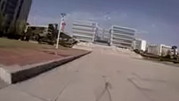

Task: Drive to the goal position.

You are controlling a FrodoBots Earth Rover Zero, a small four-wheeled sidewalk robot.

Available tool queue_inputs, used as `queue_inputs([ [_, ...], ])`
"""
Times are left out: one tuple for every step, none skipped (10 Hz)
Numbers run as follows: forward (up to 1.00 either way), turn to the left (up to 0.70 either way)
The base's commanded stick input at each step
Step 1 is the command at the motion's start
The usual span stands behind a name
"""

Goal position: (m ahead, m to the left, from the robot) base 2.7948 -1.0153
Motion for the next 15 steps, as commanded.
queue_inputs([
  [0.70,0.01],
  [0.70,0.01],
  [0.70,0.01],
  [0.70,0.01],
  [0.70,0.01],
  [0.70,0.01],
  [0.70,0.01],
  [0.70,0.00],
  [0.70,-0.11],
  [0.70,-0.22],
  [0.70,-0.33],
  [0.70,-0.20],
  [0.70,-0.05],
  [0.70,0.01],
  [0.70,0.01],
])
